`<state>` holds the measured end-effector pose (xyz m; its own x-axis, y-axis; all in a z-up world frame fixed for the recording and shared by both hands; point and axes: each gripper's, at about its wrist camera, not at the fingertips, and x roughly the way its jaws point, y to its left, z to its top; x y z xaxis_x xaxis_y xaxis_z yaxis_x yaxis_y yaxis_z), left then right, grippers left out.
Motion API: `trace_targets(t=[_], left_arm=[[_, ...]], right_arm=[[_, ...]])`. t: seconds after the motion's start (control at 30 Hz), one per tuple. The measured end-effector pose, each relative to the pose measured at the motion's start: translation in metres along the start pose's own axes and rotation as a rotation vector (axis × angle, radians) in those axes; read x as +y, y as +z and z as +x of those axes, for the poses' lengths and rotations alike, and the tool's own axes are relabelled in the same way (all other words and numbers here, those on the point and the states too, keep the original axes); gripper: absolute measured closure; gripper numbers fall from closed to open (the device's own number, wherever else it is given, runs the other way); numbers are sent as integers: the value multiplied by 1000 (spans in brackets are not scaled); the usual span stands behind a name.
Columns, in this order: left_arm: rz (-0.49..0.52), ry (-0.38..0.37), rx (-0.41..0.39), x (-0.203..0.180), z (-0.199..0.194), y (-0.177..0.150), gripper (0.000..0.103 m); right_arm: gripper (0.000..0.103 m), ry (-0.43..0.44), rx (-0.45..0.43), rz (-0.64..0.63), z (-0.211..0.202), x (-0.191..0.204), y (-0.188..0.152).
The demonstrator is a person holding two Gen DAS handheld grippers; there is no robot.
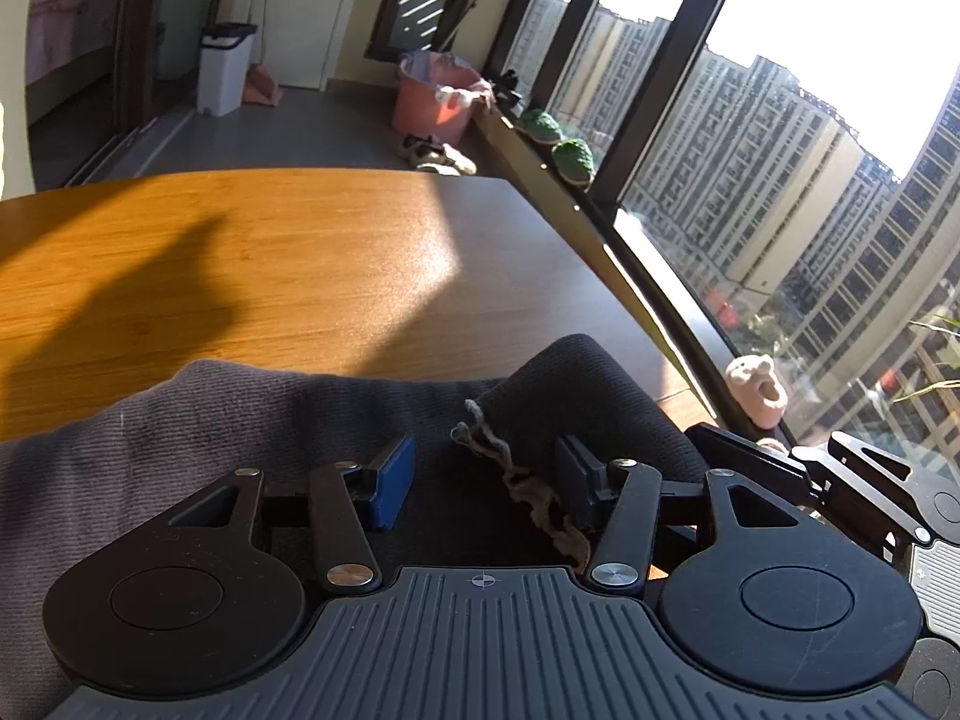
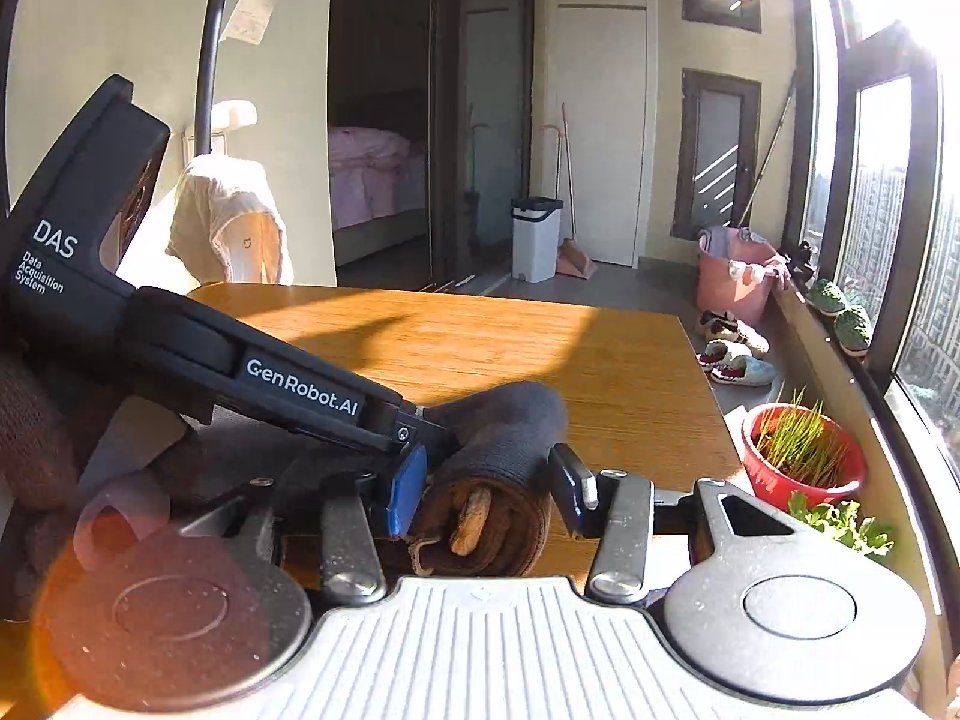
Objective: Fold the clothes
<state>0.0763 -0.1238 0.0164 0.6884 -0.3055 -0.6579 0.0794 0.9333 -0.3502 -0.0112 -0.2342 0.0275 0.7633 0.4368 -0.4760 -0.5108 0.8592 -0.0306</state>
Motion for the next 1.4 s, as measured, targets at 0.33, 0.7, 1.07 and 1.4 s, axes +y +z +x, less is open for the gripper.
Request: trace_targets(t=[0.33, 0.7, 1.07, 1.4], left_arm=[[-67, -130, -47, 3, -31, 14, 49], [-91, -84, 16, 12, 0, 1, 43], [-36, -1, -42, 14, -14, -1, 38], [-8, 46, -73, 31, -26, -3, 28]], right_arm=[[70, -93, -50, -486, -3, 67, -23], [57, 152, -19, 66, -21, 4, -16], [45, 232, 124, 430, 19, -35, -34], [46, 227, 38, 344, -11, -17, -15]])
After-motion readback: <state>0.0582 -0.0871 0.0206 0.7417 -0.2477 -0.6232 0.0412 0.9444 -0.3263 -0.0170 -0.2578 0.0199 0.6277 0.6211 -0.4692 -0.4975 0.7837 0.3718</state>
